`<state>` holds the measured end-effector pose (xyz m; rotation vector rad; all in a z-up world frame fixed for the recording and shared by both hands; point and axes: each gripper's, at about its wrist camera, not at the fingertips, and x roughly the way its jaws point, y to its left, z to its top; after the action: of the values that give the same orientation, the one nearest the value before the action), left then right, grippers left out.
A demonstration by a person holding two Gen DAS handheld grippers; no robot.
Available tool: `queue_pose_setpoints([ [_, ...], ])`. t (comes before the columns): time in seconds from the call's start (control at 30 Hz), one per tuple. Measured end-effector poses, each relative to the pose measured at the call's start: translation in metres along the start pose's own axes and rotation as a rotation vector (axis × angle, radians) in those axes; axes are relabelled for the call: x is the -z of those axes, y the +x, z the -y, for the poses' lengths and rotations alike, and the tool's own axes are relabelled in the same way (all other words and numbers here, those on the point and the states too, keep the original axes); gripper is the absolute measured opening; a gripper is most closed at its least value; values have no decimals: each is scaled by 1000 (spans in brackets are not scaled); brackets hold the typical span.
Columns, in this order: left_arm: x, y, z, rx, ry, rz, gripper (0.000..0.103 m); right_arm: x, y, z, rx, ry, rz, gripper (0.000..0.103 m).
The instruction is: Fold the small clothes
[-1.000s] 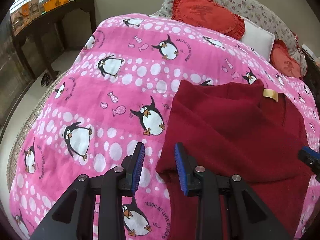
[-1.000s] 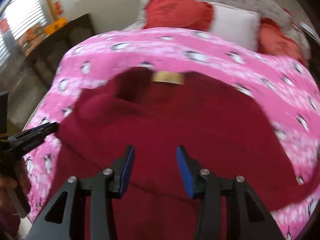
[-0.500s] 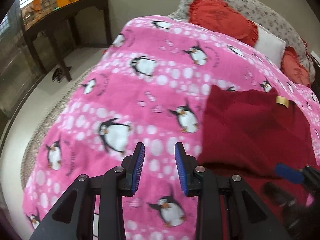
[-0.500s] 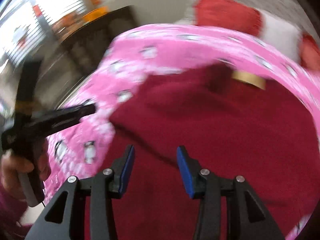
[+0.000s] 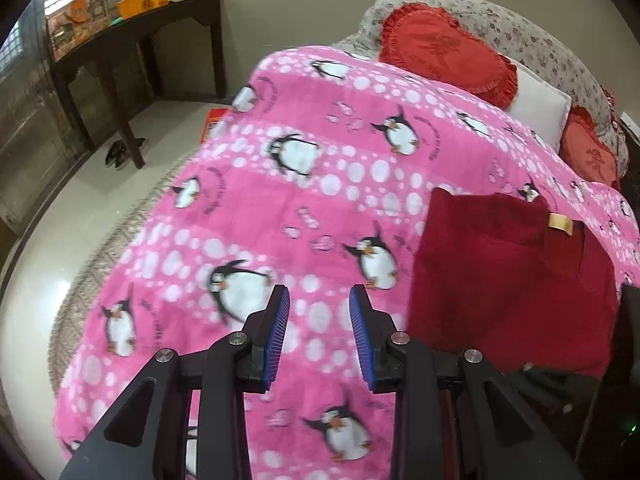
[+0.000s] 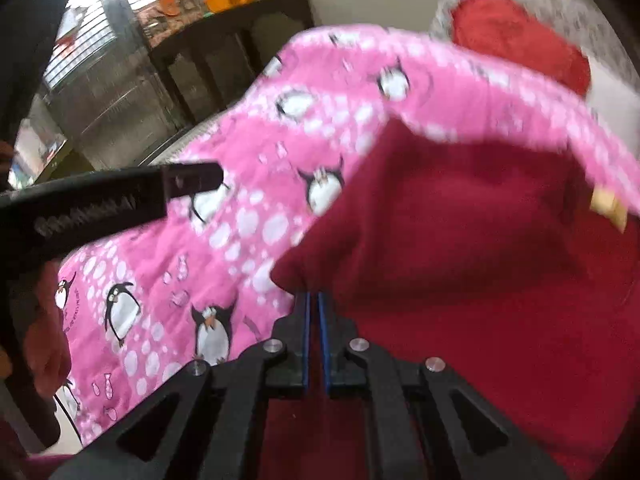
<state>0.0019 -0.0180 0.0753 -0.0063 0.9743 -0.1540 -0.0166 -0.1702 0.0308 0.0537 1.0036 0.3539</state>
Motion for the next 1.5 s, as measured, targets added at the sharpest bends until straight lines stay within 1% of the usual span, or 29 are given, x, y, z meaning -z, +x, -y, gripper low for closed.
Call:
queue_pose_setpoints([
  [0.03, 1, 2, 8, 7, 12, -2, 11, 3, 1, 3, -5, 11, -13, 4],
  [0.07, 1, 3, 12, 9, 21, -4, 11, 4, -5, 7, -6, 27, -17, 10],
  [0.1, 2, 4, 19, 14, 34, -7, 11, 6, -15, 12, -13, 47, -9, 22],
  [0.13, 3, 6, 25, 21, 43, -7, 11, 9, -27, 17, -17, 63, 7, 30],
  [0.17, 4, 7, 29, 27, 50, -8, 11, 14, -46, 27, -5, 83, 42, 47],
  [0.2, 5, 10, 35, 34, 61, -10, 11, 20, -65, 39, 33, 105, 84, 57],
  [0.27, 8, 16, 44, 35, 83, -16, 11, 32, -98, 67, 133, 156, 152, 62],
  [0.3, 9, 21, 48, 27, 93, -26, 11, 40, -114, 86, 202, 187, 176, 63],
  [0.37, 13, 31, 54, 11, 102, -47, 11, 55, -140, 126, 374, 258, 196, 63],
  [0.43, 17, 39, 57, -4, 101, -58, 11, 70, -153, 168, 524, 322, 178, 64],
  [0.47, 18, 41, 58, -10, 98, -62, 11, 73, -151, 184, 555, 351, 152, 64],
  [0.53, 18, 42, 58, -17, 89, -62, 11, 84, -145, 214, 547, 426, 97, 62],
  [0.57, 18, 43, 58, -19, 88, -62, 11, 89, -141, 223, 511, 461, 81, 46],
  [0.6, 18, 43, 59, -22, 87, -63, 11, 91, -136, 227, 457, 481, 76, 15],
  [0.63, 18, 44, 59, -26, 90, -65, 11, 91, -135, 225, 424, 485, 73, 7],
  [0.67, 18, 44, 60, -30, 93, -66, 11, 90, -137, 222, 449, 470, 84, 6],
  [0.73, 18, 44, 62, -34, 99, -67, 11, 88, -150, 214, 479, 435, 153, 6],
  [0.8, 20, 46, 65, -36, 106, -74, 11, 88, -159, 218, 482, 459, 191, 5],
  [0.87, 20, 49, 69, -47, 114, -73, 11, 84, -149, 229, 507, 472, 162, 6],
  [0.93, 21, 50, 72, -63, 129, -66, 11, 86, -135, 237, 509, 491, 106, 7],
  [1.0, 21, 48, 73, -64, 134, -61, 11, 90, -142, 237, 506, 513, 111, 16],
  [1.03, 20, 46, 72, -60, 132, -60, 11, 92, -152, 233, 496, 525, 139, 19],
  [1.07, 20, 45, 71, -57, 131, -61, 11, 93, -161, 228, 487, 530, 167, 27],
  [1.1, 20, 43, 70, -53, 127, -62, 11, 95, -169, 222, 479, 526, 188, 31],
  [1.17, 19, 37, 69, -44, 123, -55, 11, 94, -175, 206, 451, 477, 204, 31],
  [1.3, 20, 26, 70, -36, 125, -42, 11, 95, -160, 185, 396, 402, 152, 31],
  [1.37, 21, 19, 71, -33, 126, -35, 11, 96, -140, 187, 424, 395, 98, 31],
  [1.43, 22, 14, 73, -23, 129, -33, 11, 99, -118, 197, 457, 411, 22, 31],
  [1.5, 23, 9, 75, -18, 139, -27, 11, 98, -121, 194, 463, 420, 44, 31],
])
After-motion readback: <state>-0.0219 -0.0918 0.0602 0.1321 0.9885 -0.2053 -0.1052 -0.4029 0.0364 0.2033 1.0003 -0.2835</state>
